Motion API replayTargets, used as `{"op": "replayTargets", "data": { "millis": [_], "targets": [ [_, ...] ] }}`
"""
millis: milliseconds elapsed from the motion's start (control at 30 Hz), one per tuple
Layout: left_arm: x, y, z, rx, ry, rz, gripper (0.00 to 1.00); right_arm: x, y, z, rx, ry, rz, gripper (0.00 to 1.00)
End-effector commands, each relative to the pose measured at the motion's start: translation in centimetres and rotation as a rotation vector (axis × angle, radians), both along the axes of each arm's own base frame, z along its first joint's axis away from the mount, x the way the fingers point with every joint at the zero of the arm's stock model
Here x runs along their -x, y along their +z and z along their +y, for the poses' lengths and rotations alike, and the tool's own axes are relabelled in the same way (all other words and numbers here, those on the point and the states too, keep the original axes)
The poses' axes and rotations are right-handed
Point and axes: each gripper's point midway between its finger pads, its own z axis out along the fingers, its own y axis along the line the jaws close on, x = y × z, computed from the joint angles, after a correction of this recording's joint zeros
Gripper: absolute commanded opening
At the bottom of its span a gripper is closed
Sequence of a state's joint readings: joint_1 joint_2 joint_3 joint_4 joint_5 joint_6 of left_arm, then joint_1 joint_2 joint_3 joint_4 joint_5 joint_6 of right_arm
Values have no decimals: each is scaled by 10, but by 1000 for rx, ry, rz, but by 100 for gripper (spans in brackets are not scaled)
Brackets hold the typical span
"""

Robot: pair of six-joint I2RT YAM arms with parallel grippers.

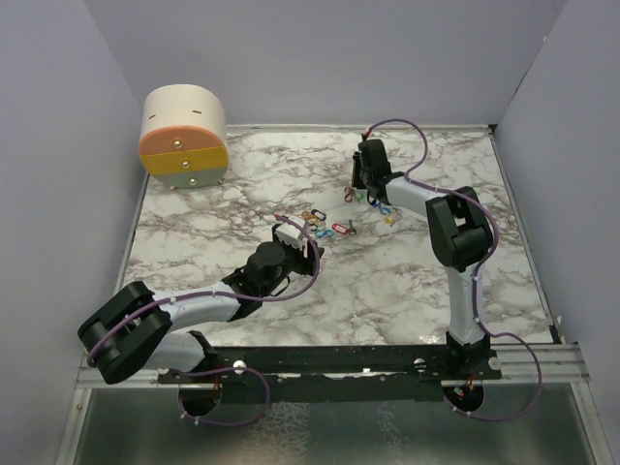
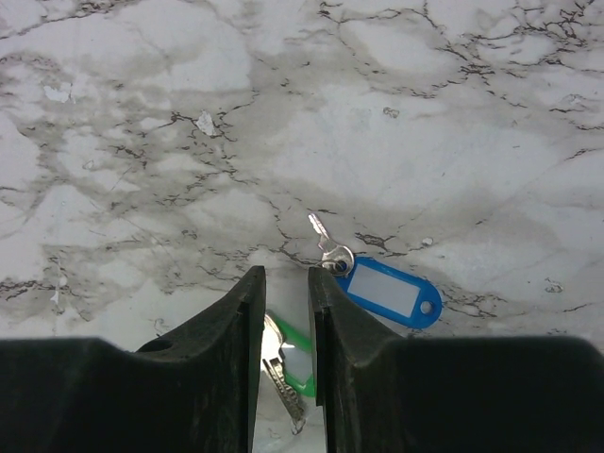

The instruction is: Put the keys on the keyring

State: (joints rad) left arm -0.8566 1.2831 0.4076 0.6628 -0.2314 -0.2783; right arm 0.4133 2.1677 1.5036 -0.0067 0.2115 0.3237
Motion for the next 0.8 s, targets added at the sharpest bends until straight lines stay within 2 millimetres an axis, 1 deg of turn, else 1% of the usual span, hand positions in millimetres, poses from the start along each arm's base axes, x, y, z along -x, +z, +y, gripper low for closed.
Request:
{"op": "replayTargets", "data": {
  "millis": [0, 567, 633, 767],
  "targets": [
    [-4, 6, -3, 12, -3, -7, 65, -5, -8, -4, 35, -26, 12, 25],
    [-5, 3, -3, 4, 1, -2, 65, -6, -23, -5, 45, -36, 39, 24],
    [-5, 2, -2, 2, 3, -2, 65, -5, -25, -5, 47, -39, 45, 21],
    [-6, 1, -2, 1, 2, 0, 65, -4, -28, -8, 53, -56, 52, 11]
  ]
}}
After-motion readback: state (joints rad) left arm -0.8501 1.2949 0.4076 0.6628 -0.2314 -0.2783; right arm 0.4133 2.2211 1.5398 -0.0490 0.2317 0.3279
